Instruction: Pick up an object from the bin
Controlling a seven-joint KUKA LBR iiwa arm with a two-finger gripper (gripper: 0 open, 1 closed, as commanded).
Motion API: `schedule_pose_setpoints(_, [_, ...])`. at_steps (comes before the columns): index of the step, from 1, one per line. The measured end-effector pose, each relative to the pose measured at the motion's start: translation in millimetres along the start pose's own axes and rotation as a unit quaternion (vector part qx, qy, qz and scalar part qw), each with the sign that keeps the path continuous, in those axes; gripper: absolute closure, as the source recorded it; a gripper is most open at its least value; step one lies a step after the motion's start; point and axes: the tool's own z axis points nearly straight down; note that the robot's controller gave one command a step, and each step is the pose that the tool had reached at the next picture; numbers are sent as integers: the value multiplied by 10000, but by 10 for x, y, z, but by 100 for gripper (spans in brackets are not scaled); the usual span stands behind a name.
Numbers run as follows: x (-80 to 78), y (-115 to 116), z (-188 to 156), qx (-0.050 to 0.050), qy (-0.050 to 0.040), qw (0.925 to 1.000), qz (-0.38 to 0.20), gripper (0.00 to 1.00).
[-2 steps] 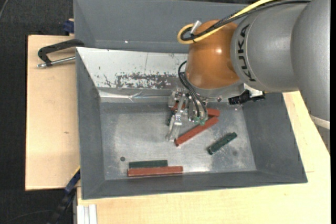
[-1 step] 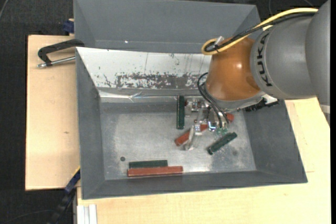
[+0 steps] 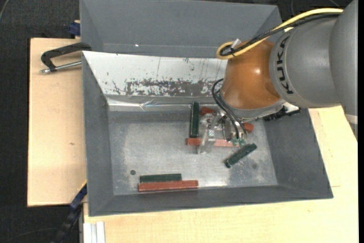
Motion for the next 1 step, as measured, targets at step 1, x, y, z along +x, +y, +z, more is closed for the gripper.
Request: schedule_pose_setpoints(1, [77,63,-1408,-13,-96,9999,127,100])
